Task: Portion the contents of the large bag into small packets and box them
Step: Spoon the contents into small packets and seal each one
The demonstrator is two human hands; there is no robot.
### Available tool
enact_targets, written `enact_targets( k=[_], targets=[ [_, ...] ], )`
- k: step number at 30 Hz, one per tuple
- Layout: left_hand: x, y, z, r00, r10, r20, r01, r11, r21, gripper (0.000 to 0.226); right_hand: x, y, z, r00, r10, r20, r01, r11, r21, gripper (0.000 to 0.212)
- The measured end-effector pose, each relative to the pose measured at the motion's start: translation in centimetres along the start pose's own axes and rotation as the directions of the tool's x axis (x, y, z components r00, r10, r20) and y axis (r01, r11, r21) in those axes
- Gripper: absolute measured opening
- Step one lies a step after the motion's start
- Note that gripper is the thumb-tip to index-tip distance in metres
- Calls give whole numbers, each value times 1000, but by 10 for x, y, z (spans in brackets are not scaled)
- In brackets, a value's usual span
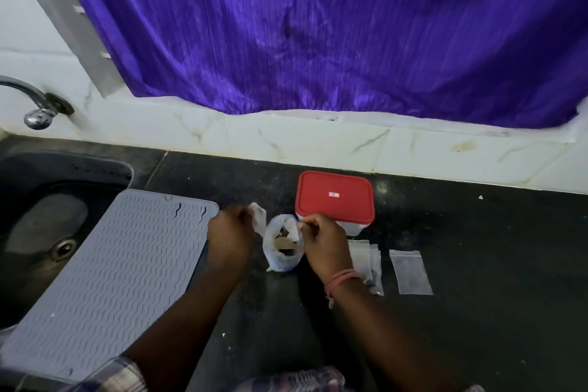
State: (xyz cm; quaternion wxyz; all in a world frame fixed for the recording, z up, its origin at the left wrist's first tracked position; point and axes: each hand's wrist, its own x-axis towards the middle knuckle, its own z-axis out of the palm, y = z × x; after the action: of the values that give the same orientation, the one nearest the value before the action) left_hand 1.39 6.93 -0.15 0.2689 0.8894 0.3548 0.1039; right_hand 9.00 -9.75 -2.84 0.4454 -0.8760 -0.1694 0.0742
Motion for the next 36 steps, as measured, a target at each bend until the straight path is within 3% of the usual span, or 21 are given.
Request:
enact_targets(
  k=[2, 4, 6, 8, 9, 12, 15, 17, 22, 25, 28, 30, 32, 36],
  targets=[
    [6, -13, 8, 973, -227, 28, 229, 960, -158, 17, 0, 14, 5, 1000, 25, 2, -24, 974, -227, 10],
    [3, -23, 18, 916, -379, 128, 399, 835, -378, 23, -1, 21, 12, 991, 109, 75, -77, 935, -347, 17],
    [-5, -19, 24, 816, -479, 325, 577, 627, -523, 22, -1, 23, 17, 977, 173, 126, -129, 944, -303, 15],
    [-12, -9, 33, 675, -534, 509, 716, 305, -628, 22, 0, 24, 20, 974, 183, 130, -139, 947, -291, 11],
    [-12, -6, 38, 672, -541, 506, 702, 247, -668, 24, 0, 25, 21, 978, 170, 122, -129, 948, -291, 10],
    [-1, -7, 44, 715, -536, 448, 648, 269, -712, 70, 0, 24, 17, 993, 80, 87, -50, 951, -304, 15],
    [9, -22, 61, 770, -556, 314, 569, 374, -732, 47, 0, 24, 13, 994, -66, 82, 90, 934, -346, 18],
    [13, -24, 69, 792, -502, 348, 573, 417, -706, 48, -1, 24, 15, 985, -118, 125, 157, 909, -385, 21],
    [40, -75, 135, 796, -302, 525, 605, 369, -705, 42, -2, 19, 20, 963, -173, 206, 254, 839, -480, 26],
    [38, -53, 113, 787, -236, 570, 616, 338, -711, 41, -1, 19, 22, 949, -213, 233, 307, 792, -528, 18],
    [36, -22, 88, 767, -266, 584, 640, 392, -661, 37, 3, 17, 26, 947, -155, 280, 290, 787, -544, 24],
    [63, -48, 128, 711, -261, 652, 685, 467, -560, 40, 1, 17, 29, 954, -139, 267, 261, 822, -506, 25],
    [69, -42, 125, 644, -301, 703, 727, 527, -440, 42, 0, 17, 30, 970, -148, 192, 224, 854, -470, 24],
    [31, 1, 77, 729, -254, 636, 663, 492, -564, 25, -2, 23, 35, 991, 48, 126, -6, 949, -315, 24]
  ],
)
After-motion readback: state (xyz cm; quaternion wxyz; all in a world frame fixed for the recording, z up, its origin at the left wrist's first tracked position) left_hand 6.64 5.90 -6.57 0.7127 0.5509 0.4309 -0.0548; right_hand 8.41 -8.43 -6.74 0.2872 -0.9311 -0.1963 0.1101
